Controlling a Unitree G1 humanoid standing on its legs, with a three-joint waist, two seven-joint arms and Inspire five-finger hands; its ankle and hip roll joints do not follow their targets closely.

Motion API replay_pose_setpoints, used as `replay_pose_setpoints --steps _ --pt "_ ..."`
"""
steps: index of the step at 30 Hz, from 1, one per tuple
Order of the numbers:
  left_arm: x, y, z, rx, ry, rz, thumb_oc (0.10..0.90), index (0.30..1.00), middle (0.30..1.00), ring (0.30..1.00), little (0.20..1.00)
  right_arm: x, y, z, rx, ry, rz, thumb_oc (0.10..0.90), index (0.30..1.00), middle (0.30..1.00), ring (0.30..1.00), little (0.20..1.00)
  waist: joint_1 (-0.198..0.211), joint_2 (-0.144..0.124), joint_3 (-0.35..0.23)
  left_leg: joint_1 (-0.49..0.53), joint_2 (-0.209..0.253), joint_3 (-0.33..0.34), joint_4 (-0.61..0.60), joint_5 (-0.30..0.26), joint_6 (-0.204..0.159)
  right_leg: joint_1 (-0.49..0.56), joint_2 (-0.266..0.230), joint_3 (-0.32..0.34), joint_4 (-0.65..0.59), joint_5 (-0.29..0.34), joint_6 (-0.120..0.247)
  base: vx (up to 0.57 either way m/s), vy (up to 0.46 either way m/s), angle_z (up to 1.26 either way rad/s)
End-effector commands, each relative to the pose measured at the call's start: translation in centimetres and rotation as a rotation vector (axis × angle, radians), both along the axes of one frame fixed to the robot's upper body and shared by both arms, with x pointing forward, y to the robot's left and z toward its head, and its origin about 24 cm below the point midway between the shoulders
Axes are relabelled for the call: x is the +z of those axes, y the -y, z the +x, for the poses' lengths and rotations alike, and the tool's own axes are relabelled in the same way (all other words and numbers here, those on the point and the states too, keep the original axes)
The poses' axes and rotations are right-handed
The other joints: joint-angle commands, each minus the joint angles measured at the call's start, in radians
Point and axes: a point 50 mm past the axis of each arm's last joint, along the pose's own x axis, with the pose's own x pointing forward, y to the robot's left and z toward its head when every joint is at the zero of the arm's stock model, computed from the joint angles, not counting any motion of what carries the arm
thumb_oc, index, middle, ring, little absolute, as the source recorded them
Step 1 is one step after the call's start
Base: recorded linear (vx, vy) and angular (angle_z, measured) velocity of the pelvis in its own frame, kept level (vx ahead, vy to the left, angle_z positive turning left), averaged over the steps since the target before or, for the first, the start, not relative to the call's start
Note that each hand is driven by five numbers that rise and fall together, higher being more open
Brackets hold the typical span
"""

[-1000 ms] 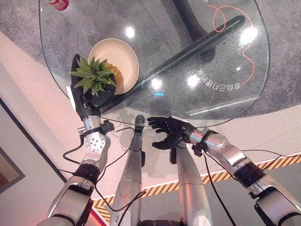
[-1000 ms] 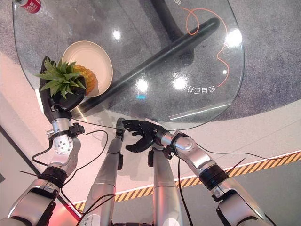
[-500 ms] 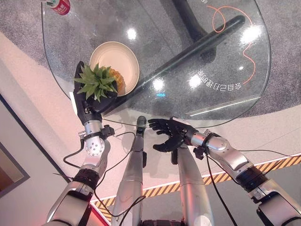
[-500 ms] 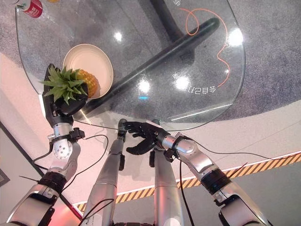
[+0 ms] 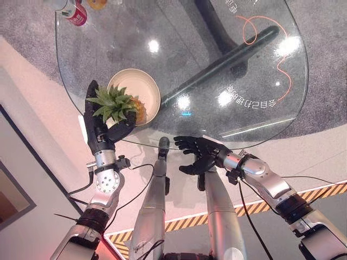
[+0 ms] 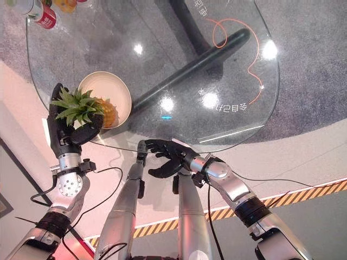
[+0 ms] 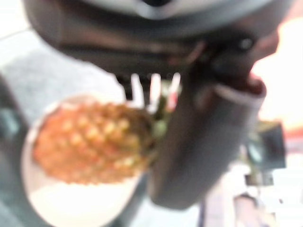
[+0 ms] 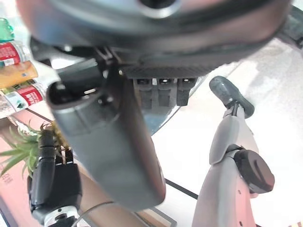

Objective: Pick up the fruit to the plate

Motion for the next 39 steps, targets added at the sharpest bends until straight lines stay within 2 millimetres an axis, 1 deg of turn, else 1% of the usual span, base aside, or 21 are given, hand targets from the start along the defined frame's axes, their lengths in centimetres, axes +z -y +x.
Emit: replay_pose_setpoints --steps 1,6,8,17,21,25,32,39 --pt "2.7 -0.3 -0.9 -0.023 0.144 0.056 0.8 0.9 0.9 0.9 0.9 0.6 -1.2 -2.5 0.112 0.047 0.067 0.8 0.9 0.9 0.9 0.9 -0.036 0.052 -0.024 -0.002 -0.1 -0.004 0.055 -0.043 0.074 0.077 -0.008 -0.095 -0.11 0.061 0.035 0.0 0.0 0.0" --pt "3.0 -1.0 -1.3 -0.004 0.159 0.041 0.8 0.9 0.9 0.9 0.9 0.5 -0.6 -2.5 0.108 0.044 0.063 0.8 0.9 0.9 0.9 0.9 -0.041 0.055 -0.024 0.008 -0.098 0.0 0.053 -0.044 0.073 0.087 -0.005 -0.085 -0.115 0.059 0.033 0.0 0.002 -0.01" --pt "3.1 -0.8 -1.4 -0.008 0.174 0.051 0.8 0.9 0.9 0.9 0.9 0.5 -0.6 -2.5 0.108 0.046 0.064 0.8 0.9 0.9 0.9 0.9 -0.042 0.055 -0.024 0.006 -0.097 0.002 0.055 -0.044 0.072 0.087 -0.006 -0.083 -0.115 0.059 0.032 0.0 0.006 -0.04" --pt "5.1 0.1 -1.2 -0.058 0.256 0.093 0.8 0.9 0.9 0.9 0.9 0.6 -0.9 -2.5 0.108 0.036 0.06 0.8 0.9 0.9 0.9 0.9 -0.047 0.054 -0.024 0.0 -0.095 0.008 0.063 -0.047 0.072 0.08 -0.004 -0.075 -0.107 0.058 0.032 0.0 0.003 -0.03" --pt "5.2 0.0 -1.2 -0.064 0.255 0.087 0.8 0.9 0.9 0.9 0.9 0.5 -0.8 -2.5 0.11 0.034 0.059 0.8 0.9 0.9 0.9 0.9 -0.049 0.055 -0.024 0.011 -0.097 0.008 0.061 -0.049 0.074 0.089 -0.002 -0.07 -0.11 0.057 0.033 0.0 0.0 0.0" --pt "4.8 0.1 -1.5 -0.052 0.245 0.088 0.8 0.9 0.9 0.9 0.9 0.5 -0.9 -2.6 0.117 0.035 0.063 0.8 0.9 0.9 0.9 0.9 -0.046 0.056 -0.024 0.025 -0.1 0.005 0.057 -0.051 0.076 0.105 -0.001 -0.065 -0.115 0.057 0.033 0.0 0.0 0.0" --pt "4.3 -0.5 -1.9 -0.057 0.214 0.075 0.8 0.9 0.9 0.9 0.9 0.2 -0.9 -2.8 0.118 0.033 0.069 0.8 0.9 0.9 0.9 0.9 -0.039 0.058 -0.024 0.068 -0.102 0.0 0.049 -0.057 0.077 0.152 -0.006 -0.064 -0.128 0.051 0.034 0.0 0.0 0.0" --pt "4.2 -1.2 -2.3 -0.054 0.198 0.058 0.8 0.9 0.9 0.9 0.9 0.1 -0.7 -2.8 0.114 0.028 0.072 0.8 0.9 0.9 0.9 0.9 -0.031 0.059 -0.024 0.111 -0.1 -0.007 0.039 -0.056 0.075 0.2 -0.012 -0.065 -0.143 0.052 0.037 0.0 -0.009 0.0"
